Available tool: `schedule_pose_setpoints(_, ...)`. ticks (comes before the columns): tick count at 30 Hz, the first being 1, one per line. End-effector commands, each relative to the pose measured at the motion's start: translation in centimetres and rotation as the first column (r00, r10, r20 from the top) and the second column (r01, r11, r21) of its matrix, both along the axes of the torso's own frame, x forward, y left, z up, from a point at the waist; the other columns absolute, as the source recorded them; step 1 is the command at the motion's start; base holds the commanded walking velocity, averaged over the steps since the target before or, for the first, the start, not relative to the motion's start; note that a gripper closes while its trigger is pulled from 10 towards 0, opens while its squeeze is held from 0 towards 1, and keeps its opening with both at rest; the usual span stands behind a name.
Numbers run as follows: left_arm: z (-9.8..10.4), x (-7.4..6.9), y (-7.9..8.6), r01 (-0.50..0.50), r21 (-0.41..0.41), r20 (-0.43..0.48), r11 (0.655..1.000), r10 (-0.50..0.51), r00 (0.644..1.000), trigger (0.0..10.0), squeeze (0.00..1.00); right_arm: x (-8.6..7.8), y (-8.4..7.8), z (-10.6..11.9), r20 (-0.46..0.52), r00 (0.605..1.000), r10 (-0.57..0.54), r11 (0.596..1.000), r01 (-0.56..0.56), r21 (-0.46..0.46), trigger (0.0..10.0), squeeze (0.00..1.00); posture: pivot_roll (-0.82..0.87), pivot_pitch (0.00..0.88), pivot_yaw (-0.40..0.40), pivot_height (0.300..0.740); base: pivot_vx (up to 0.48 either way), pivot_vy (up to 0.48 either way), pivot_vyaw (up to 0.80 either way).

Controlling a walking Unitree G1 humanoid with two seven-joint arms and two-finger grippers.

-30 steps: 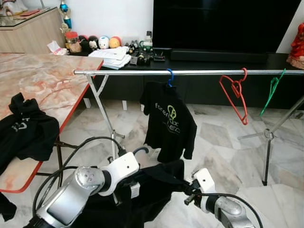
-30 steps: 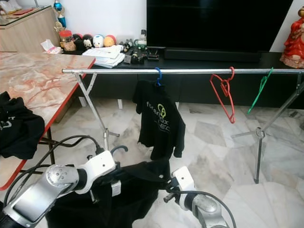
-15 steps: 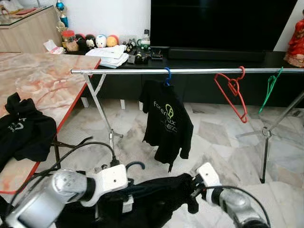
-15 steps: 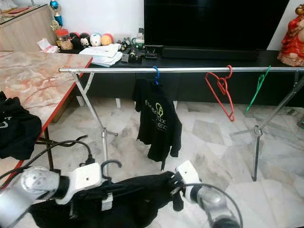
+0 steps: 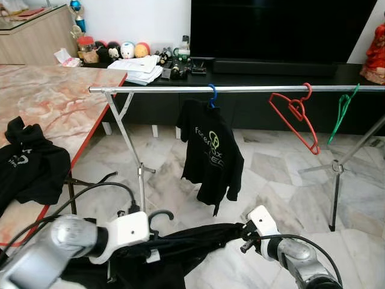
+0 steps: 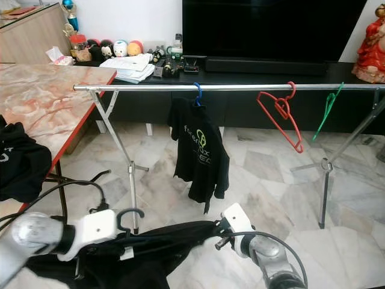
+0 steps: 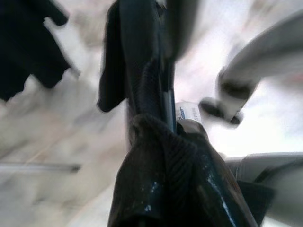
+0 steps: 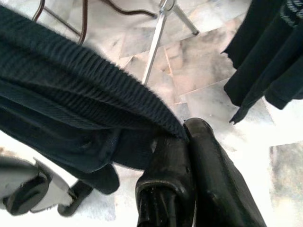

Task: Hang hanger

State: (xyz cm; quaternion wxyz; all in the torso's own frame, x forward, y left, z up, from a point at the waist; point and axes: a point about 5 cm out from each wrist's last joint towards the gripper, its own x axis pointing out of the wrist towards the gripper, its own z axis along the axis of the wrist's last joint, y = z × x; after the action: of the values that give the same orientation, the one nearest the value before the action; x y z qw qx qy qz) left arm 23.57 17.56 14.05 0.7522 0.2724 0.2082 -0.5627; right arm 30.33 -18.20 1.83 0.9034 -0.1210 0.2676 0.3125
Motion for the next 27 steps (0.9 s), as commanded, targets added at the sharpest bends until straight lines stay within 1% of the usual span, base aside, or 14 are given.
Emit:
schedule_pose_setpoints(1, 1.7, -0.3, 0.6, 0.037, -0.073, 0.006, 0.997, -0.037, 0.999, 10.0, 0.00, -0.3, -0.9, -0.3, -0.017, 1.000, -0.025, 0.999, 0.024, -0.043, 0.0, 0.00, 0.10, 0.072, -0.007, 0.740, 0.000, 0.000, 0.00)
schedule_pose_setpoints(3, 1.9, -0.4, 0.6, 0.046, -0.080, 0.004, 0.996, -0.046, 0.999, 10.0, 0.00, -0.3, -0.9, -0.3, -0.017, 1.000, -0.026, 0.999, 0.025, -0.042, 0.0, 0.00, 0.10, 0.072, -0.007, 0.740, 0.000, 0.000, 0.00)
schedule_pose_setpoints(5, 1.4, -1.1, 1.2, 0.110, 0.031, -0.031, 0.993, -0.109, 0.994, 10.0, 0.00, -0.5, -0.8, -0.5, -0.023, 1.000, -0.016, 0.999, 0.015, -0.050, 0.0, 0.00, 0.10, 0.075, -0.010, 0.740, 0.000, 0.000, 0.00)
schedule_pose_setpoints(6, 1.4, -1.1, 1.2, 0.110, 0.031, -0.031, 0.993, -0.109, 0.994, 10.0, 0.00, -0.5, -0.8, -0.5, -0.023, 1.000, -0.016, 0.999, 0.015, -0.050, 0.0, 0.00, 0.10, 0.075, -0.010, 0.740, 0.000, 0.000, 0.00)
schedule_pose_setpoints(8, 0.1, -1.1, 2.2, 0.129, 0.231, -0.052, 0.964, -0.120, 0.991, 10.0, 0.00, -0.5, -0.7, -0.6, -0.026, 1.000, -0.005, 0.998, 0.004, -0.057, 0.0, 0.00, 0.10, 0.075, -0.011, 0.740, 0.000, 0.000, 0.00)
schedule_pose_setpoints(12, -0.7, -0.9, 2.7, 0.145, 0.344, -0.035, 0.928, -0.142, 0.989, 10.0, 0.00, -0.5, -0.7, -0.6, -0.024, 1.000, -0.004, 0.998, 0.003, -0.062, 0.0, 0.00, 0.10, 0.075, -0.011, 0.740, 0.000, 0.000, 0.00)
schedule_pose_setpoints(15, -0.4, -1.2, 1.4, 0.166, 0.220, -0.057, 0.961, -0.158, 0.986, 10.0, 0.00, -0.4, -0.6, -0.5, -0.017, 1.000, 0.006, 0.998, -0.007, -0.069, 0.0, 0.00, 0.10, 0.075, -0.012, 0.740, 0.000, 0.000, 0.00)
schedule_pose_setpoints(16, 0.2, -1.0, 0.9, 0.144, 0.114, -0.045, 0.983, -0.139, 0.989, 10.0, 0.00, -0.4, -0.5, -0.5, -0.016, 1.000, 0.010, 0.997, -0.011, -0.071, 0.0, 0.00, 0.10, 0.074, -0.012, 0.740, 0.000, 0.000, 0.00)
schedule_pose_setpoints(19, 1.2, -0.8, 0.6, 0.141, 0.024, -0.028, 0.990, -0.140, 0.990, 10.0, 0.00, -0.4, -0.5, -0.5, -0.017, 1.000, 0.014, 0.997, -0.015, -0.074, 0.0, 0.00, 0.10, 0.076, -0.011, 0.740, 0.000, 0.000, 0.00)
schedule_pose_setpoints(21, 2.2, -1.3, -0.6, 0.194, -0.121, -0.048, 0.974, -0.201, 0.978, 10.0, 0.00, -0.6, -0.4, -0.7, -0.020, 1.000, 0.021, 0.996, -0.023, -0.082, 0.0, 0.00, 0.10, 0.075, -0.012, 0.740, 0.000, 0.000, 0.00)
schedule_pose_setpoints(24, 2.1, -2.1, -1.0, 0.267, -0.110, -0.072, 0.957, -0.275, 0.959, 10.0, 0.00, -0.8, -0.1, -0.9, -0.024, 0.999, 0.029, 0.997, -0.031, -0.076, 0.0, 0.00, 0.10, 0.076, -0.013, 0.740, 0.000, 0.000, 0.00)
schedule_pose_setpoints(25, 1.4, -2.4, -0.9, 0.312, -0.044, -0.102, 0.949, -0.315, 0.944, 10.0, 0.00, -0.8, 0.1, -1.0, -0.025, 0.999, 0.034, 0.997, -0.036, -0.075, 0.0, 0.00, 0.10, 0.076, -0.012, 0.740, 0.000, 0.000, 0.00)
schedule_pose_setpoints(26, 1.4, -2.4, -0.9, 0.312, -0.044, -0.102, 0.949, -0.315, 0.944, 10.0, 0.00, -0.8, 0.1, -1.0, -0.025, 0.999, 0.034, 0.997, -0.036, -0.075, 0.0, 0.00, 0.10, 0.076, -0.012, 0.740, 0.000, 0.000, 0.00)
schedule_pose_setpoints(27, 0.7, -2.7, -0.7, 0.348, 0.023, -0.129, 0.937, -0.342, 0.931, 10.0, 0.00, -0.8, 0.1, -1.0, -0.024, 0.999, 0.039, 0.996, -0.041, -0.076, 0.0, 0.00, 0.10, 0.077, -0.011, 0.740, 0.000, 0.000, 0.00)
